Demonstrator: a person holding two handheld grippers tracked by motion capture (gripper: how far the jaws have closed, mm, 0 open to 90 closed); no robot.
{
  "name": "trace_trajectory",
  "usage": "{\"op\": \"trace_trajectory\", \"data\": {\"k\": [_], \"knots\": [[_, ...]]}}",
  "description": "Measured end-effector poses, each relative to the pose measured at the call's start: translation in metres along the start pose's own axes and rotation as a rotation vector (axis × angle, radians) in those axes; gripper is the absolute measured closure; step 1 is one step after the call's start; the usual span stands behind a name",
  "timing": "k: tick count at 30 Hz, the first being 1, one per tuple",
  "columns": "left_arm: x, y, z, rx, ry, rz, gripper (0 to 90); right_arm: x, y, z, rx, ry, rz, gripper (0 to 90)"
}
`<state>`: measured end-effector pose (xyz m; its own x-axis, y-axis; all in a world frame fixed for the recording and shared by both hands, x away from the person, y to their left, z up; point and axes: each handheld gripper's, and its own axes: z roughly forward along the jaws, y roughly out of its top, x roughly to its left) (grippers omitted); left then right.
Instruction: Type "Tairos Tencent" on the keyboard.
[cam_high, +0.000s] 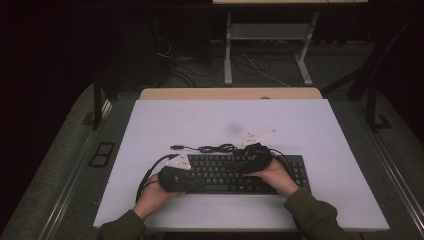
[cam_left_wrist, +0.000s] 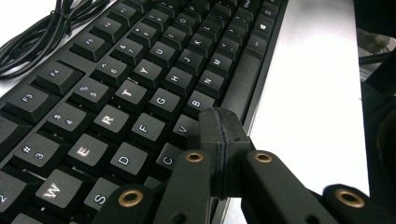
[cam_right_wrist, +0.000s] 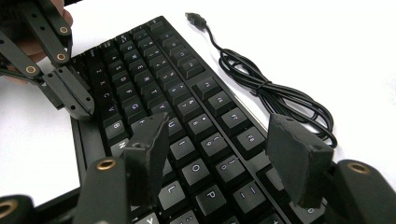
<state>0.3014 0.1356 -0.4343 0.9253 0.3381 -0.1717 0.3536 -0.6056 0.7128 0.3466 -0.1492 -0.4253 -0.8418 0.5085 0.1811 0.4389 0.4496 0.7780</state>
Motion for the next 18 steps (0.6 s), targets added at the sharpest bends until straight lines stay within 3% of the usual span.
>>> {"op": "trace_trajectory", "data": {"k": [18], "knots": [[0.0003,0.0009,-0.0033,-0.027,0.002,-0.013,89.1,0.0004,0.0002,0.0002,-0.004,0.001,0.000,38.8]]}}
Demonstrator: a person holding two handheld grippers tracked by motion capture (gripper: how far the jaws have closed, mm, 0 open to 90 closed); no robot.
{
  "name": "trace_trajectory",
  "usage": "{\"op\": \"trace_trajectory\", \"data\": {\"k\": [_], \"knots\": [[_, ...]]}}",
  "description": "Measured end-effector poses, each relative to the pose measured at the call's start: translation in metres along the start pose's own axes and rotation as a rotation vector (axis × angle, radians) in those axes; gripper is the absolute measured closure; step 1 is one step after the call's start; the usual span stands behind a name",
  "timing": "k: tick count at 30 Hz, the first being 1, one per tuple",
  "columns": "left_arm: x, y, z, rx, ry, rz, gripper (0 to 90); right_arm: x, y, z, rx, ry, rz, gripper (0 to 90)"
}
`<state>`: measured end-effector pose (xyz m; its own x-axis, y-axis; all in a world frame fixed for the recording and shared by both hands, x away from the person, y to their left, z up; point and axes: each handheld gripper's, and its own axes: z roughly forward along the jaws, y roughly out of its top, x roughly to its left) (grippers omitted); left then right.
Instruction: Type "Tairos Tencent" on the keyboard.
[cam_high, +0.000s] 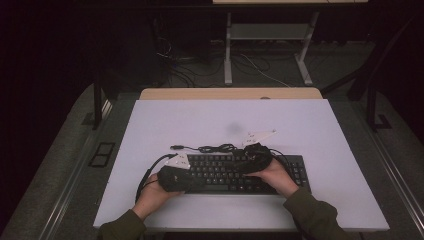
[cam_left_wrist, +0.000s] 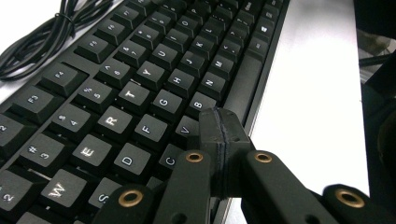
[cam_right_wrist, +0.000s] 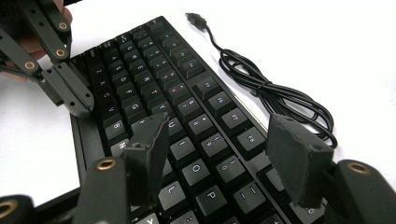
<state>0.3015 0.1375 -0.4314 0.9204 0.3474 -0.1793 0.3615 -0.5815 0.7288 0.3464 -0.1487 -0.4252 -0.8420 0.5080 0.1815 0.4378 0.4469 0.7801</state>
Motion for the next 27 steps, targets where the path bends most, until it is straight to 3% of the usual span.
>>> {"op": "trace_trajectory", "data": {"k": [5,11,27], "knots": [[0.003,0.001,-0.004,-0.026,0.011,-0.014,88.2,0.000,0.000,-0.001,0.000,0.000,0.000,38.8],[0.005,0.001,-0.005,-0.048,0.030,-0.025,79.7,-0.001,-0.001,-0.001,0.003,-0.002,0.002,38.8],[0.017,0.003,-0.007,-0.112,0.115,-0.071,36.6,0.000,-0.006,-0.008,0.001,0.000,0.008,39.2]]}}
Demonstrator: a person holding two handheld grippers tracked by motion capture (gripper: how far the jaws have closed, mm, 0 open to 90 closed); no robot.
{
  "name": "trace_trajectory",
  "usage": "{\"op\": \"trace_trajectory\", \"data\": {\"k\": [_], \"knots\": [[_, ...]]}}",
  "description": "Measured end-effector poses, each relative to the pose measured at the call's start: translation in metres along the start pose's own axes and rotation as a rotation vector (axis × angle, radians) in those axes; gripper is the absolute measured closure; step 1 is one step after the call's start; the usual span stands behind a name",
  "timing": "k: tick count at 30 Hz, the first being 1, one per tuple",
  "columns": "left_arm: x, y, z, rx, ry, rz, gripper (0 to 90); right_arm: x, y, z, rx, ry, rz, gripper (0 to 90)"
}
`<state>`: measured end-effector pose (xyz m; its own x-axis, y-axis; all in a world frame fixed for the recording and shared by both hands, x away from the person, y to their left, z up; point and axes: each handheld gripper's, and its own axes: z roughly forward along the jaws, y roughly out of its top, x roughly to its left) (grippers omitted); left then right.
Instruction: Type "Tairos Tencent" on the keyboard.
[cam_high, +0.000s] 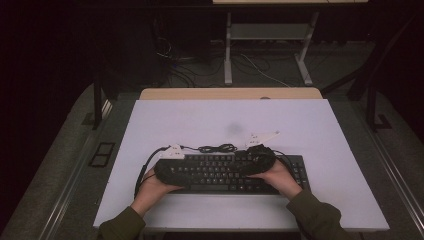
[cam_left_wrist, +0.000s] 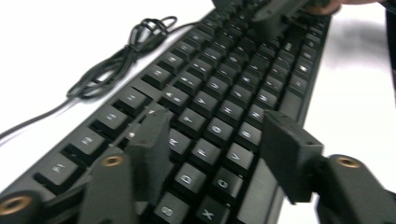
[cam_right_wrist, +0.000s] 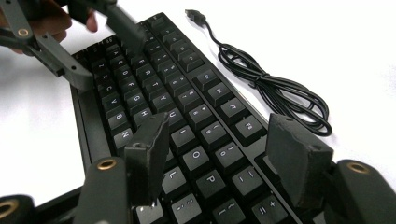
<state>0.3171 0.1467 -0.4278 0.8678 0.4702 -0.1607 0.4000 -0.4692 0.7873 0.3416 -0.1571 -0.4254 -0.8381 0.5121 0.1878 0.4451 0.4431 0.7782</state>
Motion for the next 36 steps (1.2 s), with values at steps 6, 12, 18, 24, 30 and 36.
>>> {"op": "trace_trajectory", "data": {"k": [6,12,18,24,30,36], "knots": [[0.003,0.001,0.003,-0.017,0.035,-0.013,25.5,0.001,-0.001,-0.004,-0.004,0.002,-0.008,45.4],[0.007,0.002,0.004,-0.034,0.048,-0.021,21.9,0.002,-0.005,-0.011,-0.003,0.026,-0.018,62.4],[0.009,0.003,0.006,-0.037,0.048,-0.020,21.3,0.004,-0.012,-0.019,0.016,0.052,-0.034,79.5],[0.009,0.004,0.007,-0.044,0.048,-0.020,21.2,0.007,-0.020,-0.028,0.032,0.072,-0.045,88.1],[0.009,0.004,0.007,-0.043,0.050,-0.021,21.0,0.008,-0.029,-0.033,0.058,0.084,-0.053,89.0],[0.009,0.004,0.008,-0.039,0.050,-0.019,21.0,0.007,-0.036,-0.036,0.082,0.080,-0.052,89.1]]}}
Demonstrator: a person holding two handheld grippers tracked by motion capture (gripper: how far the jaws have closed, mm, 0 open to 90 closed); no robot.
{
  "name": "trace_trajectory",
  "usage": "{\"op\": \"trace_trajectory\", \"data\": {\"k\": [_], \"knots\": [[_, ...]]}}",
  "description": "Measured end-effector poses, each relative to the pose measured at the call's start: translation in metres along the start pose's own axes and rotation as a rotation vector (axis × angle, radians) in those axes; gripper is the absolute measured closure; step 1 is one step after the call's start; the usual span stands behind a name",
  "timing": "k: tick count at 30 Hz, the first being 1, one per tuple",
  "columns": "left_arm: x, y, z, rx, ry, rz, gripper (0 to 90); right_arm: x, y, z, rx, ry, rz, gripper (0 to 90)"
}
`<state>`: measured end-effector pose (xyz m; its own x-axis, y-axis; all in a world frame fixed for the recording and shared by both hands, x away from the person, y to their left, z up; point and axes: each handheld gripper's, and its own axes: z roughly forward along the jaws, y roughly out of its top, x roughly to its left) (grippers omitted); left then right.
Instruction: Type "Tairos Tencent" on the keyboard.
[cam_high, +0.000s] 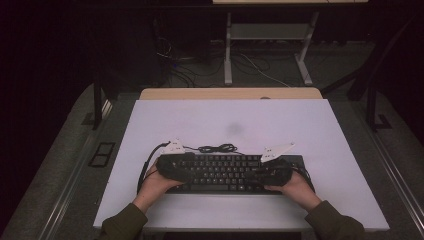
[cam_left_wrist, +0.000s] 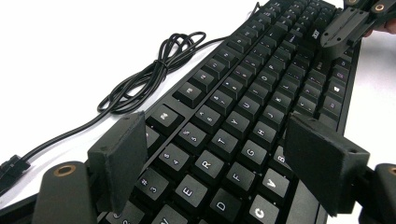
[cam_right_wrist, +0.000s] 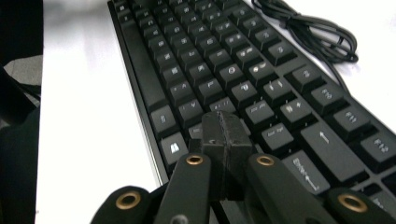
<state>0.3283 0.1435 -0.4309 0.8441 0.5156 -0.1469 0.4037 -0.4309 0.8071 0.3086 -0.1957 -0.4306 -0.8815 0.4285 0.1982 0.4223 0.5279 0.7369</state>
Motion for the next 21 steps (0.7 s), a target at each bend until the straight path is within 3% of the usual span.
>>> {"op": "trace_trajectory", "data": {"k": [9,21], "knots": [[-0.0004,0.0001,-0.0002,-0.001,0.001,0.002,21.0,-0.0007,-0.0032,0.0029,0.043,0.000,-0.014,89.2],[-0.0009,0.0014,-0.0005,-0.009,0.011,0.003,21.4,-0.0007,-0.0046,0.0058,0.053,0.004,-0.020,89.3]]}}
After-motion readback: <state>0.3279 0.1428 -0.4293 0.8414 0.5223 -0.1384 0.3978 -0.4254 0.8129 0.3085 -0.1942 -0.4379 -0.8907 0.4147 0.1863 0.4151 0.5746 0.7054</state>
